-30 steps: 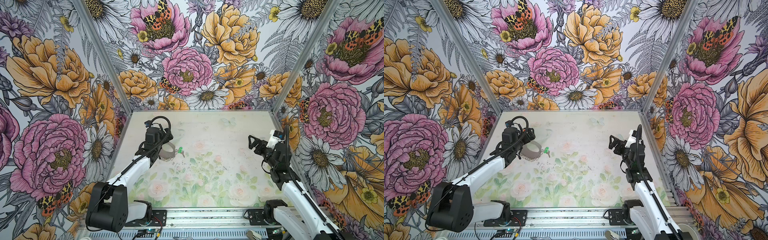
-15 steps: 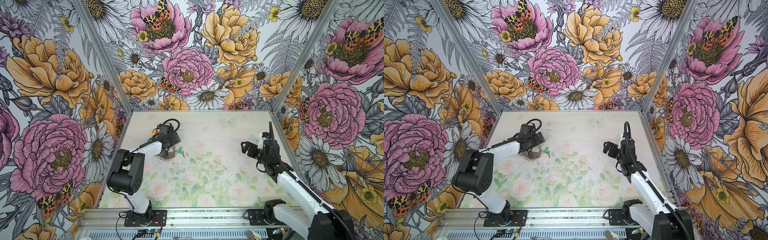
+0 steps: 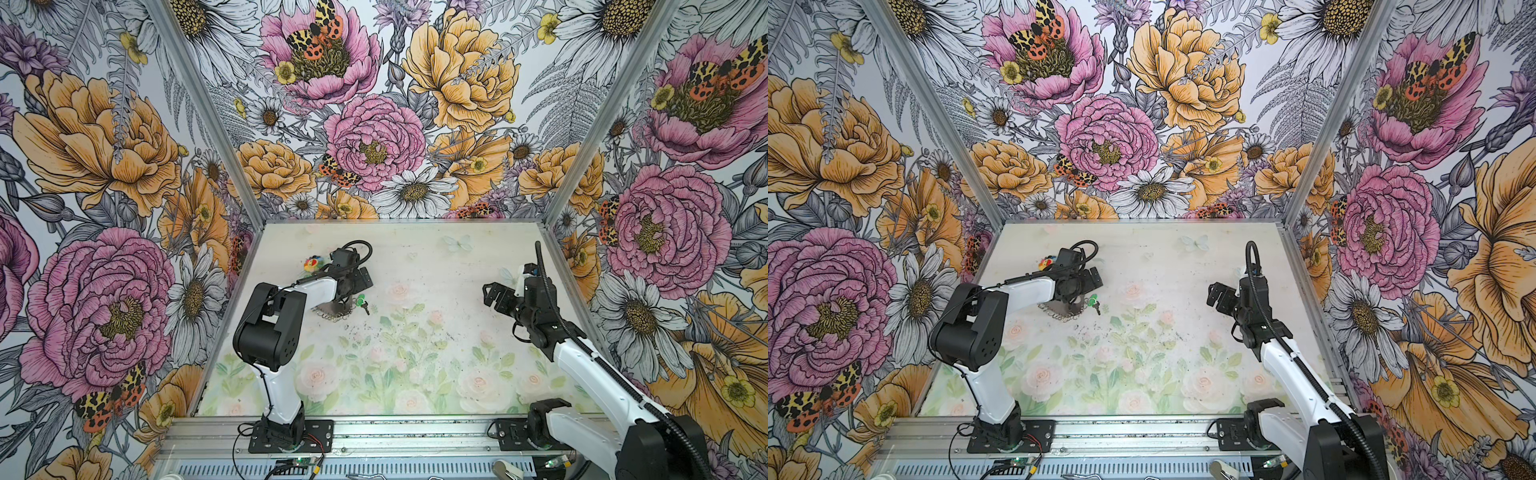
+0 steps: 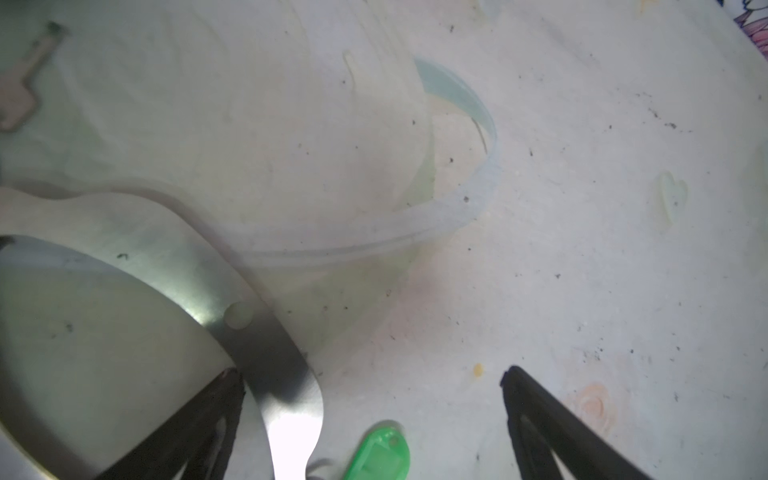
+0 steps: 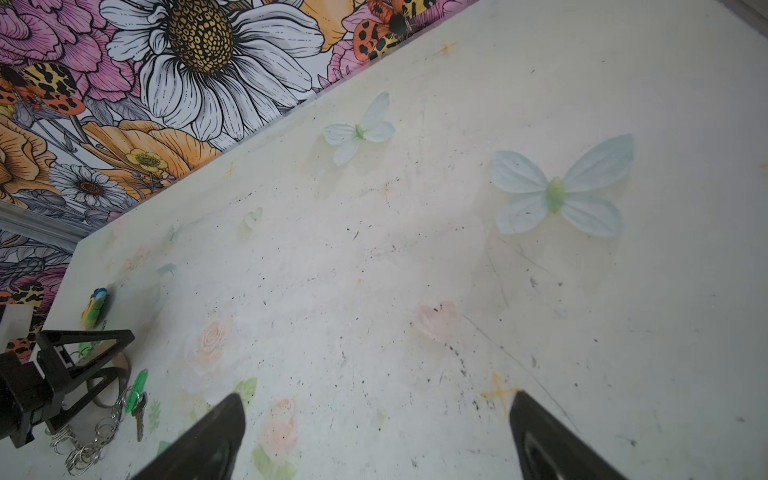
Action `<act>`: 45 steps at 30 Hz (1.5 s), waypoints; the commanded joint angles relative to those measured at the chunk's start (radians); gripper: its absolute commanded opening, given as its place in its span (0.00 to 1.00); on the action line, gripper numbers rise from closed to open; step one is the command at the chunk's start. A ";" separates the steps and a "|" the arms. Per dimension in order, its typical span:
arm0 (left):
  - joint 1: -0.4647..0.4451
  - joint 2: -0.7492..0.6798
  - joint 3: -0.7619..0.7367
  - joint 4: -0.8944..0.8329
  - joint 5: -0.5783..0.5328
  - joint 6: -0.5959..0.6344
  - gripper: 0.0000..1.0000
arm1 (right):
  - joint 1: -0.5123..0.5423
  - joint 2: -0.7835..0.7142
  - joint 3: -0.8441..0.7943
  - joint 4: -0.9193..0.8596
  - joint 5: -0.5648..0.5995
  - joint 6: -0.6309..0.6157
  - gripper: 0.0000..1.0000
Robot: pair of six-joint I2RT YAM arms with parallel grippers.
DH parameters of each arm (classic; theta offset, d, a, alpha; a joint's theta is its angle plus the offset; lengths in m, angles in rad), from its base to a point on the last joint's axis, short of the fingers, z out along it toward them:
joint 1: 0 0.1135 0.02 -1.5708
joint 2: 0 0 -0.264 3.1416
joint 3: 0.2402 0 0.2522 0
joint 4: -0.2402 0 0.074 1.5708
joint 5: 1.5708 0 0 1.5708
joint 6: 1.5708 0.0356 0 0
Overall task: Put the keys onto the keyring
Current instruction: 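Lower the left gripper toward the metal key ring while the right gripper moves inward, then grasp the metal key ring edge with the left gripper while the right approaches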
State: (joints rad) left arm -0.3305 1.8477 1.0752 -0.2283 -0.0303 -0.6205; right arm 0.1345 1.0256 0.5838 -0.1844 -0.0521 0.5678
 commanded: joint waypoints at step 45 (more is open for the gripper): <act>-0.316 -0.478 -0.324 0.090 -0.092 -0.101 0.98 | 0.256 0.262 0.249 -0.094 -0.040 -0.072 0.91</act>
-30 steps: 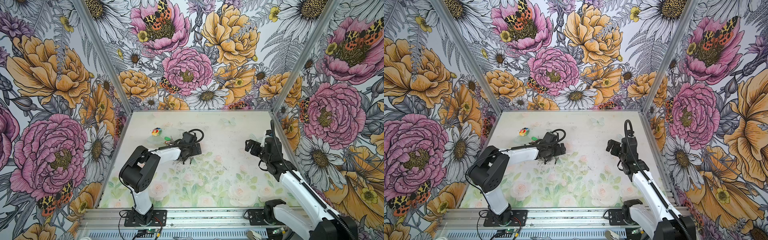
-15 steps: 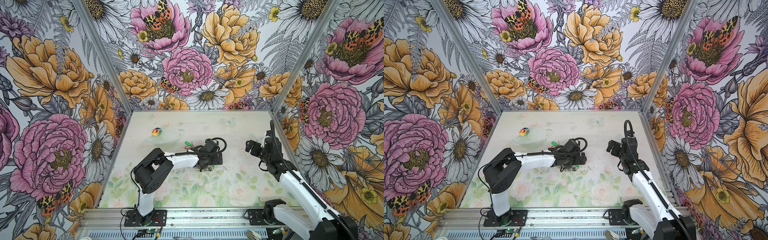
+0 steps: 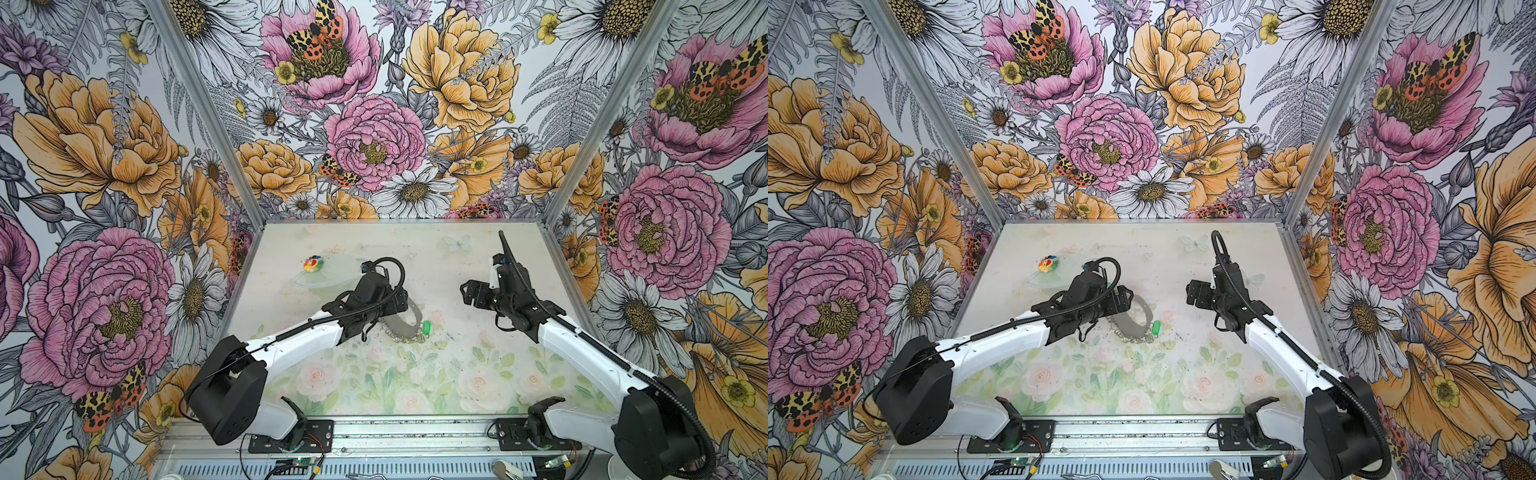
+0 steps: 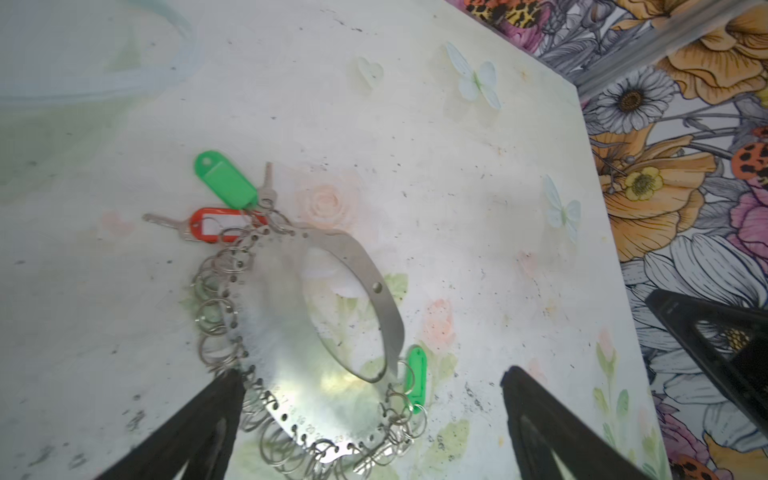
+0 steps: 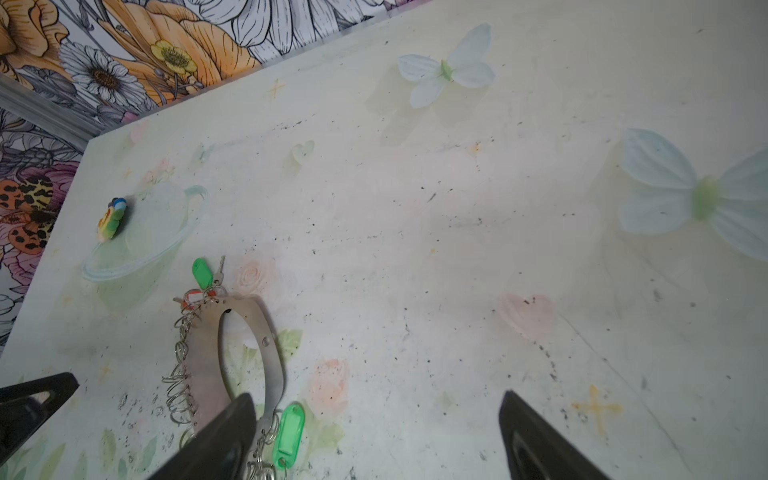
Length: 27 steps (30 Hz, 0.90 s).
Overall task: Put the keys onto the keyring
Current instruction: 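Grasp the metal key ring edge with the left gripper while the right approaches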
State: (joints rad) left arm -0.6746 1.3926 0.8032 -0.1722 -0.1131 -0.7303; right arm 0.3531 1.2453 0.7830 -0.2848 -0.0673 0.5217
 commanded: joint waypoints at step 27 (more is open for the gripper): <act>0.111 0.202 -0.160 0.341 0.218 -0.089 0.80 | 0.146 0.598 0.320 0.073 -0.294 -0.028 0.59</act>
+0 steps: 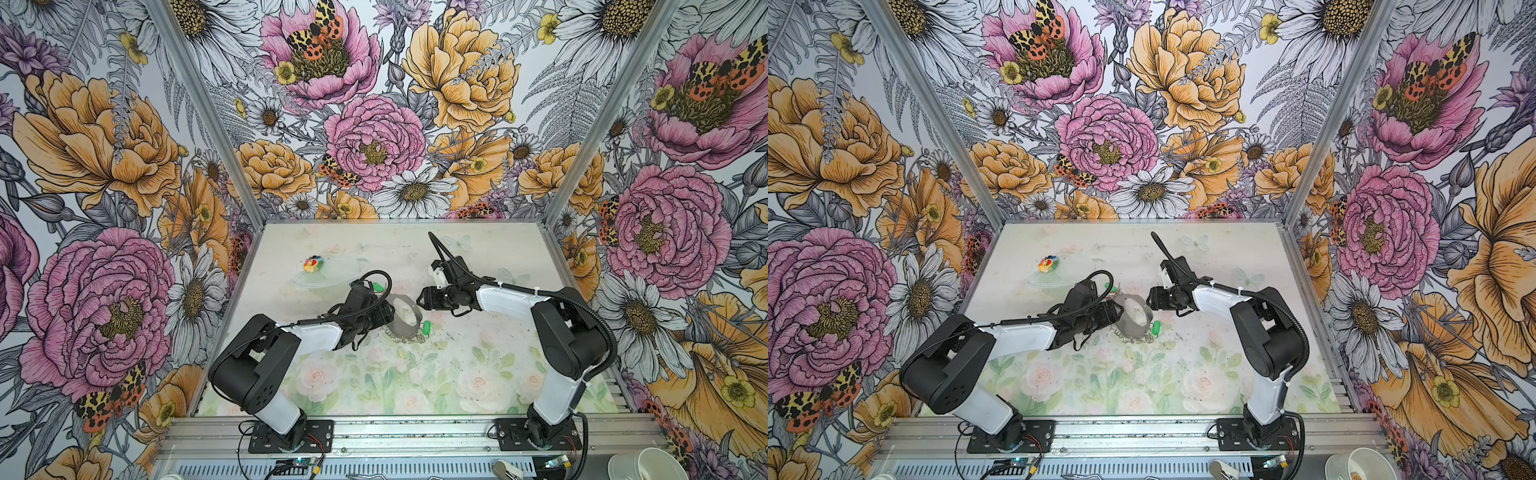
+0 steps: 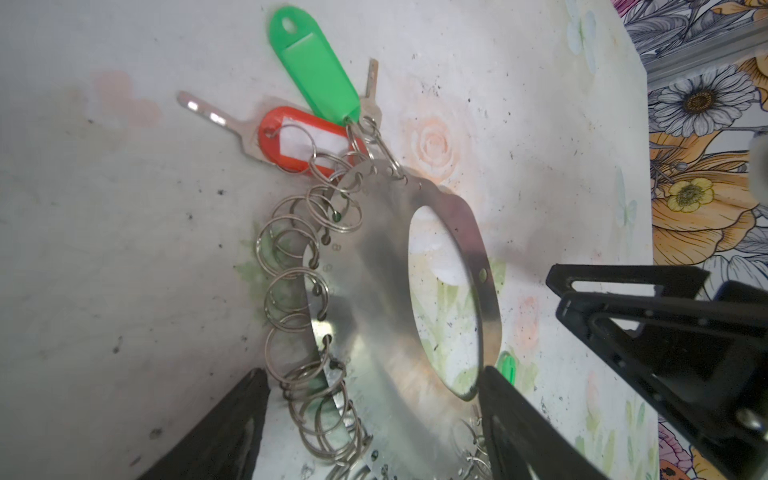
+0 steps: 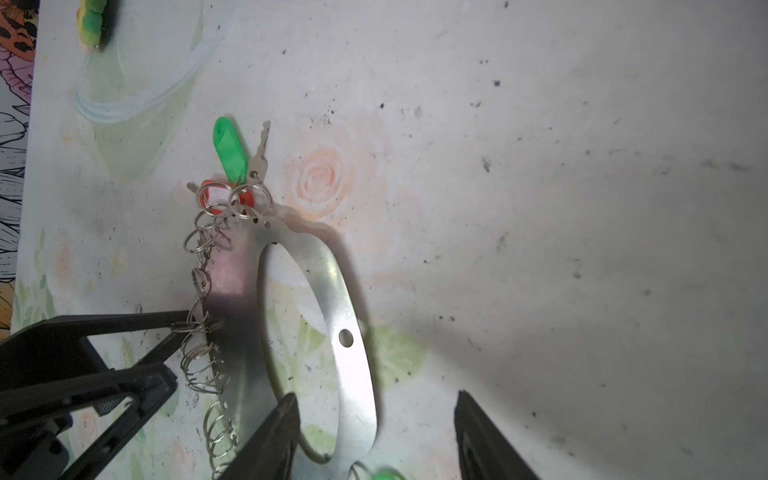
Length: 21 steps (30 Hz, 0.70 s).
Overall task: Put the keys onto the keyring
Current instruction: 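Grasp the metal key ring edge with the left gripper while the right approaches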
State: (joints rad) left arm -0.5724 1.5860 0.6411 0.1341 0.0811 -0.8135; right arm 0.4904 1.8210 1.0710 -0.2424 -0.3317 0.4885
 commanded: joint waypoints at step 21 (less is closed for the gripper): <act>0.060 0.148 0.100 0.034 0.038 0.036 0.79 | 0.030 0.133 0.066 0.100 -0.144 0.042 0.42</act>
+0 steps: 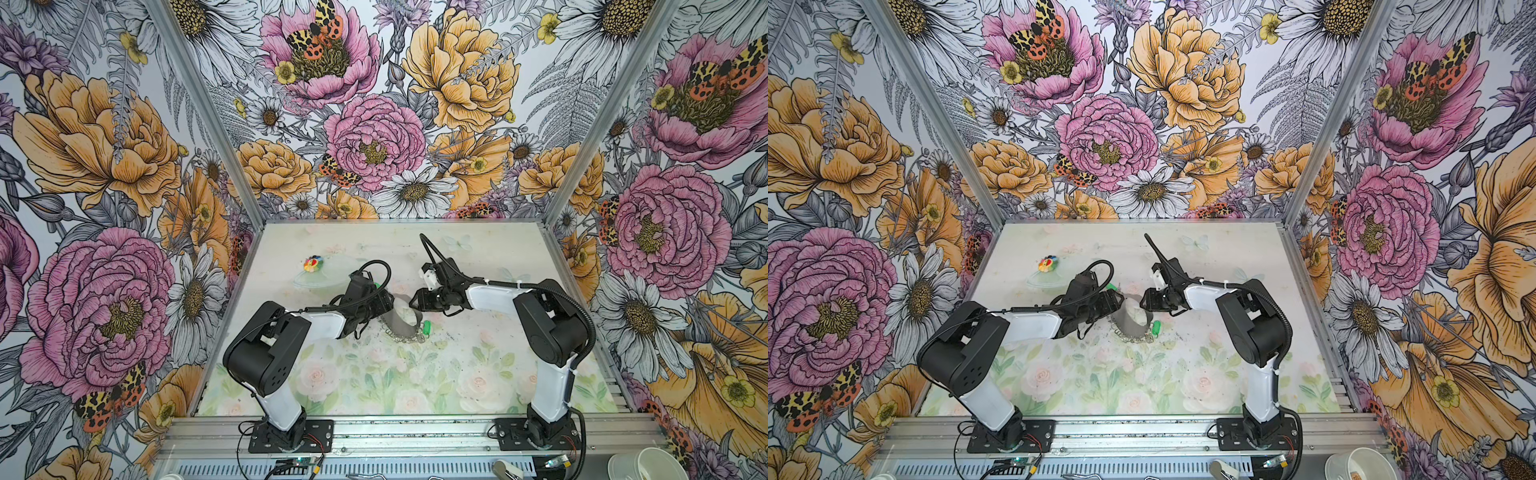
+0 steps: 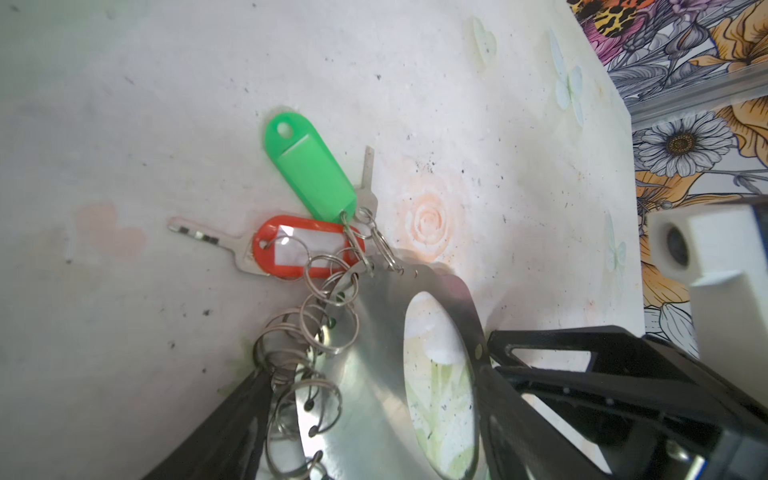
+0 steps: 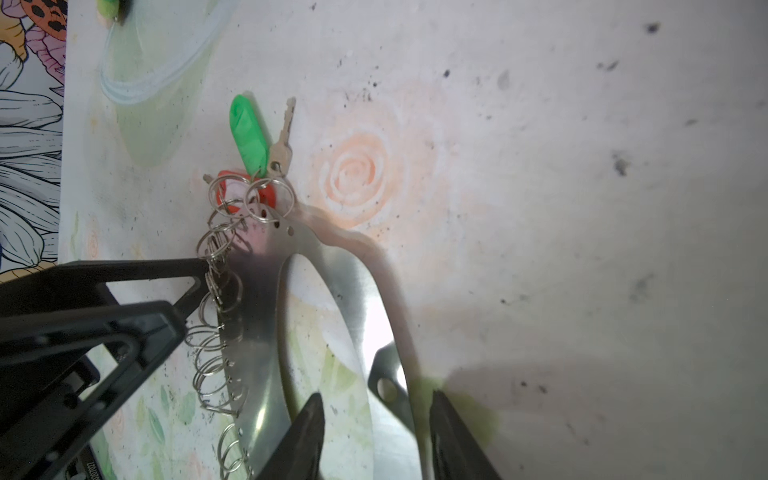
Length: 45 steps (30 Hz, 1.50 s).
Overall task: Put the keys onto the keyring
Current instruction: 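Grasp the metal key ring edge with the left gripper while the right approaches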
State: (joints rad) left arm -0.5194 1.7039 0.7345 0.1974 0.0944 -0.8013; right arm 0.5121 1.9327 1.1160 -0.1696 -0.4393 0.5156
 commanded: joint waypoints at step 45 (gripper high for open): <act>0.001 0.028 -0.073 0.161 0.084 -0.022 0.19 | 0.029 -0.117 -0.138 0.068 0.116 0.062 0.32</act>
State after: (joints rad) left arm -0.5140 1.7233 0.6559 0.3462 0.1772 -0.8352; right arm 0.5312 1.8511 0.9890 -0.0952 -0.3473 0.5682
